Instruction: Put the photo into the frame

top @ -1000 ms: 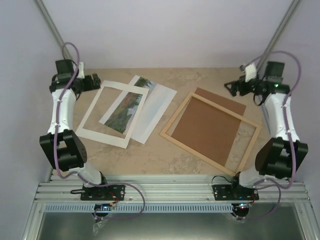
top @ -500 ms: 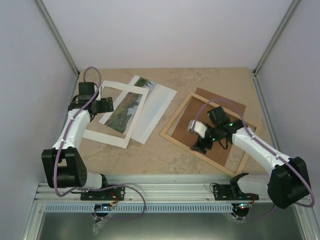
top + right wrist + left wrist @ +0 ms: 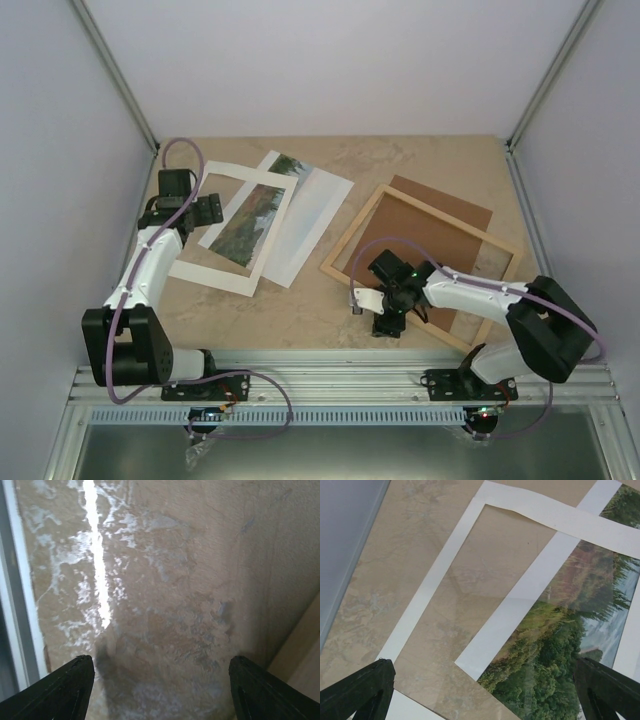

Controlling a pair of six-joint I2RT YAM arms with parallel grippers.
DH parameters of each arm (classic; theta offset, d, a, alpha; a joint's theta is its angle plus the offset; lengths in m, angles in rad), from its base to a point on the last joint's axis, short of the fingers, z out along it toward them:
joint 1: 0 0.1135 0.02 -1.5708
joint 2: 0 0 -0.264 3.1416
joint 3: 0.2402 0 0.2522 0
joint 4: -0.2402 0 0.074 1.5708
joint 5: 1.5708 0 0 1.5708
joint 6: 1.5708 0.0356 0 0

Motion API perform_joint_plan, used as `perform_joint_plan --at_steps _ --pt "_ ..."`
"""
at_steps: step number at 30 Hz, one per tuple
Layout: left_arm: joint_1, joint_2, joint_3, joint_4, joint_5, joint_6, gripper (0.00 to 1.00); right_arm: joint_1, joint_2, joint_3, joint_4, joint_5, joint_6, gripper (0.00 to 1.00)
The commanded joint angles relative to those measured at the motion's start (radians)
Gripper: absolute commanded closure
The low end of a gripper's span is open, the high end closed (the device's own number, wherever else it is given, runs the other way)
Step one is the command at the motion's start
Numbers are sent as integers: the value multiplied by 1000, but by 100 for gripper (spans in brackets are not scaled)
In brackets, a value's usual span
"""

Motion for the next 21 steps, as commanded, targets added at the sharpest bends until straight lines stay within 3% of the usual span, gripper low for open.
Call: perform_joint_plan --at_steps 1,11,21 --pt "-7 -27 -12 40 -51 -14 1 17 35 25 70 89 48 26" --pt "-7 -8 -3 49 -30 -18 0 -12 -79 86 45 128 51 29" --pt "-8 26 15 55 -20 -30 1 -81 34 96 112 210 84 33"
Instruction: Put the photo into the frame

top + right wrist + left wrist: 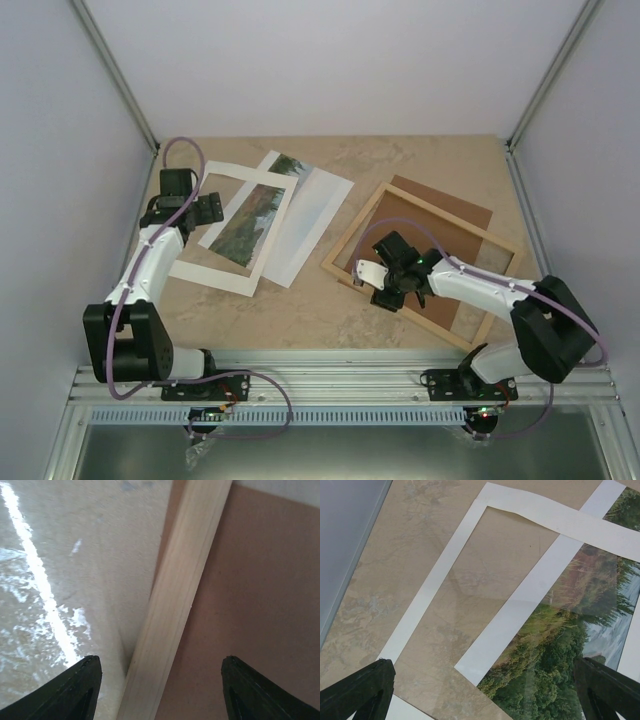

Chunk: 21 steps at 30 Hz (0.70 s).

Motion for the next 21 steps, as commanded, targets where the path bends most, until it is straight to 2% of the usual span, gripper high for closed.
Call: perform_joint_plan --at_steps 1,8,12,17,19,21 --pt "-6 14 21 23 1 -25 0 -12 59 21 44 38 28 35" --pt "-7 15 21 20 -6 -22 1 -16 131 -12 82 3 59 49" --pt "-6 15 24 16 -4 -21 1 -36 188 7 80 1 68 63" --pt "-6 9 41 -13 74 -25 0 -164 194 135 -66 -131 60 83" --pt "-7 -1 51 -19 125 -23 0 -219 178 191 -121 -164 29 97" --pt "-7 -17 60 -12 195 -17 1 -260 158 253 -182 -221 -18 99"
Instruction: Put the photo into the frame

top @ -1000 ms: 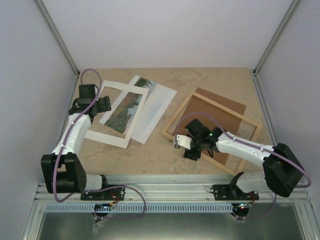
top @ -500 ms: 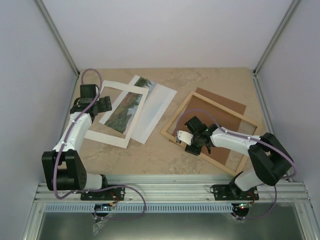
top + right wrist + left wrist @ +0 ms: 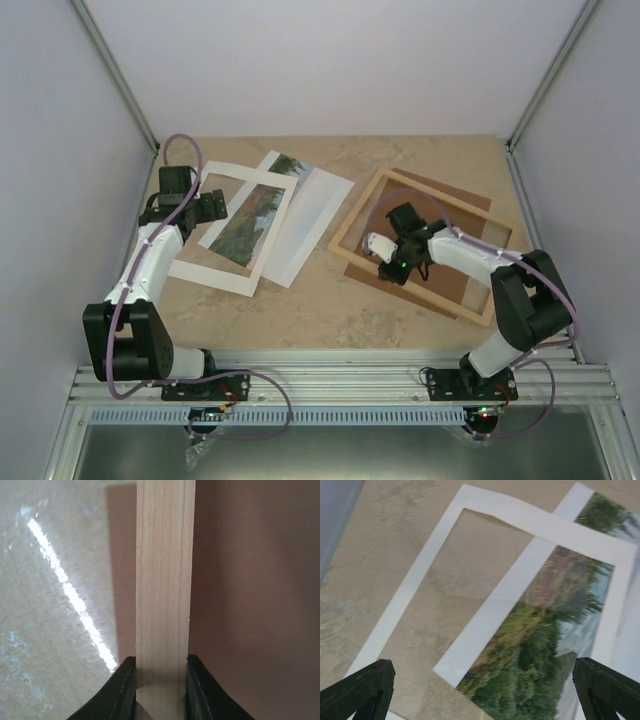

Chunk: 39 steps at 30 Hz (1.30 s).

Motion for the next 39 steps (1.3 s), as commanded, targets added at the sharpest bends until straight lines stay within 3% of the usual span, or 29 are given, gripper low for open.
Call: perform_joint_plan --at_steps 1,11,17,20,23,28,32,35,39 --pt "-7 -37 49 6 158 4 0 -94 -55 154 -176 -127 -78 100" --pt "-8 -180 89 185 542 183 0 -246 -168 593 -475 -446 -314 99" --pt "-8 -161 216 328 675 200 1 -255 -256 786 -476 -598 -335 100" --pt "-8 -140 285 421 754 192 1 -254 -324 803 -377 -719 -296 99" --pt "-8 -100 349 499 867 130 1 -254 -391 759 -174 -873 -183 99" --pt "-9 -26 365 704 981 -242 1 -247 -483 585 440 -996 238 99" --pt "-28 -21 345 797 998 -312 1 -221 -452 589 736 -1067 511 100" --pt "-56 -15 355 790 1006 -306 1 -161 -437 587 868 -1102 636 99" --pt "-60 9 386 798 1017 -293 1 -55 -420 589 873 -1182 627 99"
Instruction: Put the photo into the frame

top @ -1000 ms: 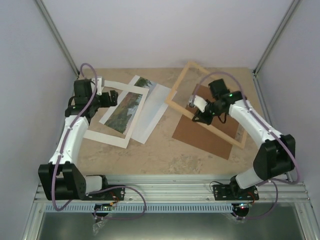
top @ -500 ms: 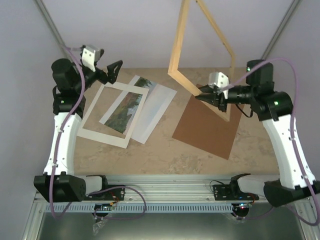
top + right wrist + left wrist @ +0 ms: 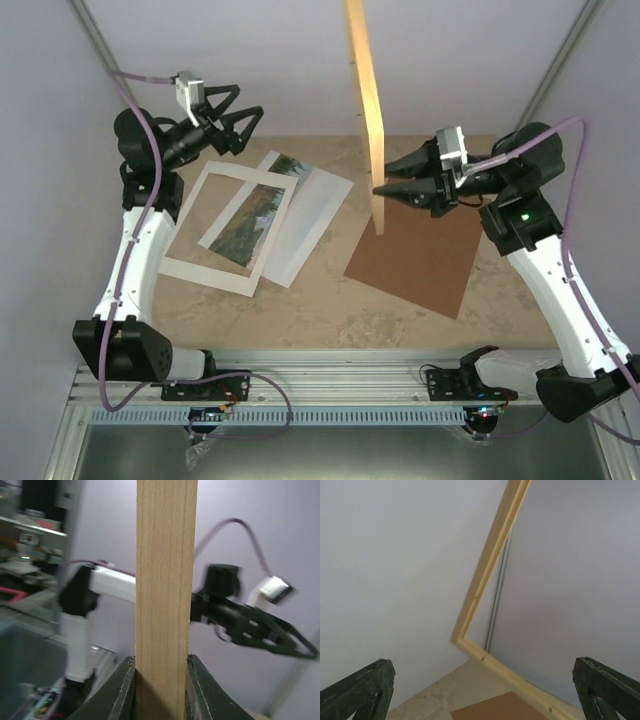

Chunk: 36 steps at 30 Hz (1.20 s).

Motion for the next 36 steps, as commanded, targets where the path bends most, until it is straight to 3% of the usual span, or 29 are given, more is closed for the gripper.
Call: perform_joint_plan --at_steps 1,8,25,28,36 --pt "-11 25 44 75 50 -21 1 107 -5 5 227 -142 80 99" --pt "-15 69 80 105 39 -1 1 196 21 33 204 -168 96 100" --pt "-60 117 138 129 37 37 8 241 65 21 329 -178 314 99" --pt "-63 122 138 136 38 31 12 243 66 13 332 -176 316 99" --pt "-64 120 100 167 91 -20 35 245 68 6 380 -181 364 99"
